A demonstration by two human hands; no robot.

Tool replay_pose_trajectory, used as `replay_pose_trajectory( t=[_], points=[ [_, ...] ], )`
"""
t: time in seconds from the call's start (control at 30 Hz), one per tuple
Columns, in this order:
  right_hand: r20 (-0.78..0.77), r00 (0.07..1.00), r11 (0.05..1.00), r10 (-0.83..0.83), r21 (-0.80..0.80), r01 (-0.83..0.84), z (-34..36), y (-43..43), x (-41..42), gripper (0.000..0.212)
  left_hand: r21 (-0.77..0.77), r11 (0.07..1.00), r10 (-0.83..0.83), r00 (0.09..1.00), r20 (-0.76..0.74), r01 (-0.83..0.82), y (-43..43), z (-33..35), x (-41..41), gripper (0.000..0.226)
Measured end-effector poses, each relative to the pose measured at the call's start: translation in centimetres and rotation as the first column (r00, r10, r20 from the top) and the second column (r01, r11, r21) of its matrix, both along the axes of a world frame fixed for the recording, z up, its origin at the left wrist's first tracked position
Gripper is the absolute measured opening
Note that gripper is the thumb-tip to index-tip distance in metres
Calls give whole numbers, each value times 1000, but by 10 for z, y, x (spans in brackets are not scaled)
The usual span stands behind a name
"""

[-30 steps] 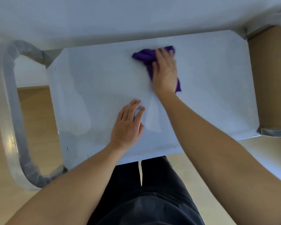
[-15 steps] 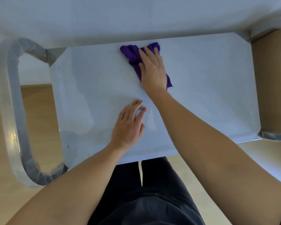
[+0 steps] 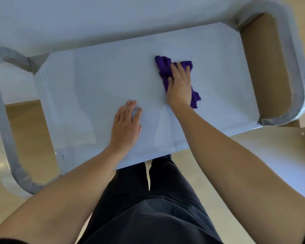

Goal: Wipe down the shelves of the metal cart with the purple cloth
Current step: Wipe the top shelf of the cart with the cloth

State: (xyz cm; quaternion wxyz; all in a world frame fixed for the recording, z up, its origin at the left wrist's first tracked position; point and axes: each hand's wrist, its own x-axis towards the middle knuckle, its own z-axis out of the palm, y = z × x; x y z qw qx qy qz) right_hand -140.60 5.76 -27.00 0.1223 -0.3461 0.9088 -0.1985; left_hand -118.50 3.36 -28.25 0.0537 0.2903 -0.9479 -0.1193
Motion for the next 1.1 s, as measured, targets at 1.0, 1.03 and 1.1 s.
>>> replay_pose_trajectory(
  t=[1.0,1.03,1.1],
  points=[
    [-113,993,991,-26,128,40,5,74,-97,60,76,991,-105,989,-108,114,79,-3,-132,40],
    [-107,992,995,60,87,-51,1,65,-88,59,79,991,-103,989,-108,112,79,-4,-131,40],
    [-87,978,981,192,28,-190,-7,54,-85,53,79,991,-97,990,-99,105,79,-4,-131,40]
  ],
)
